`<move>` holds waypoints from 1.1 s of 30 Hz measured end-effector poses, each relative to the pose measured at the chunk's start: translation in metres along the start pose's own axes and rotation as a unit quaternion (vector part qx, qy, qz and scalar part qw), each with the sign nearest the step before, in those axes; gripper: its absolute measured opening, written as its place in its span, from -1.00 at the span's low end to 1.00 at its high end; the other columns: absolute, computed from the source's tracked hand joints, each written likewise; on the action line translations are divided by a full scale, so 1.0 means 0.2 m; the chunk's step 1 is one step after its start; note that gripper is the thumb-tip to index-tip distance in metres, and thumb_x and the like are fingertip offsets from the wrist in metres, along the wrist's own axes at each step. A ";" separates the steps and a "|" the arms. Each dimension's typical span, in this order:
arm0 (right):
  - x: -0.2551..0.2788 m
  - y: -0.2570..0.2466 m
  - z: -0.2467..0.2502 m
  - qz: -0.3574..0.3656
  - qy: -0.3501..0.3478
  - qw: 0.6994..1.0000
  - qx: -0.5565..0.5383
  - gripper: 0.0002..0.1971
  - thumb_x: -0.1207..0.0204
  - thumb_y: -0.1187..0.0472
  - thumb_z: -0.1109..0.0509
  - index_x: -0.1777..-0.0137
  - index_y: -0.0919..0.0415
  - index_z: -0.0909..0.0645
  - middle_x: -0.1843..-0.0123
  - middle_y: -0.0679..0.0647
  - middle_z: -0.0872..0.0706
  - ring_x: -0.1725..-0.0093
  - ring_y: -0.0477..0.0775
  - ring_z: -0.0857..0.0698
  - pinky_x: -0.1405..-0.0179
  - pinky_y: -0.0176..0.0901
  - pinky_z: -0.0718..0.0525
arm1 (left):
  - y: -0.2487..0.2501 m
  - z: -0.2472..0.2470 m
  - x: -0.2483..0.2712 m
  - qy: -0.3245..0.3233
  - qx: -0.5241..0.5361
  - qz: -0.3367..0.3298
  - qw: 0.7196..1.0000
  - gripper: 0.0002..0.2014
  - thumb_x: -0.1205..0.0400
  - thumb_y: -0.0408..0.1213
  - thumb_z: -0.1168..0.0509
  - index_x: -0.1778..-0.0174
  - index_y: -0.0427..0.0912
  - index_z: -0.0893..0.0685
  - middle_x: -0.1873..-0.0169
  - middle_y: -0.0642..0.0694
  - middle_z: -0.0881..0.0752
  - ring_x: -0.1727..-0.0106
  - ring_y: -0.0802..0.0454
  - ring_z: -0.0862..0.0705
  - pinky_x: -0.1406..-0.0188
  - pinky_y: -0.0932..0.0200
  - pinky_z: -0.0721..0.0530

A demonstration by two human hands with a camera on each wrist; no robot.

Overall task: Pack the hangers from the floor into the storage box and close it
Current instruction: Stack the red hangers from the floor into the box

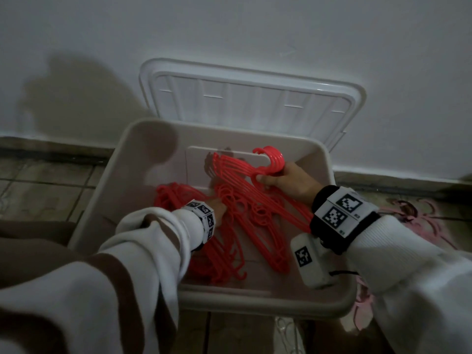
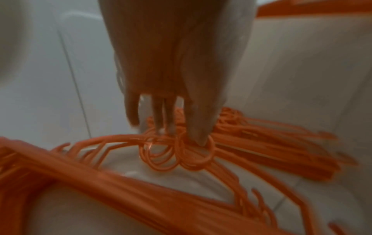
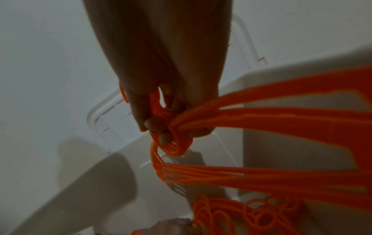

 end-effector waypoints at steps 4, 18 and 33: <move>0.00 0.01 0.00 0.003 -0.008 1.000 -0.014 -0.84 -0.49 0.32 -0.41 0.31 0.18 -0.61 0.43 0.03 -0.61 0.60 -0.30 -0.56 0.36 -0.46 -0.54 | 0.01 -0.03 -0.01 0.010 -0.035 -0.021 0.999 -0.58 -0.61 -0.26 -0.21 -0.42 -0.19 -0.48 -0.45 -0.21 -0.39 -0.47 -0.19 -0.36 -0.46 -0.02 -0.37; 0.00 0.03 0.02 -0.003 0.005 1.000 0.012 -0.70 -0.48 0.26 -0.43 0.48 0.09 -0.56 0.59 -0.11 -0.61 0.59 -0.29 -0.55 0.35 -0.40 -0.53 | 0.06 0.07 0.02 0.062 -0.080 -0.014 0.995 -0.68 -0.60 -0.50 -0.13 -0.25 -0.34 -0.60 -0.19 -0.26 -0.66 -0.26 -0.19 -0.61 -0.38 0.00 -0.48; 0.03 0.03 0.03 -0.012 0.009 1.000 0.009 -0.78 -0.49 0.26 -0.42 0.39 0.10 -0.59 0.40 0.04 -0.64 0.39 -0.06 -0.58 0.09 -0.13 -0.56 | 0.05 0.09 0.07 0.124 -0.012 -0.045 0.991 -0.66 -0.57 0.01 -0.19 -0.05 -0.15 -0.68 -0.08 -0.12 -0.71 -0.23 -0.10 -0.59 -0.38 -0.02 -0.32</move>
Point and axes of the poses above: each hand's wrist, its own x-axis away from the middle knuckle, its own z-axis out of the back of the hand, y = z × x, the point moved 3 cm from there along -x, towards the middle knuckle
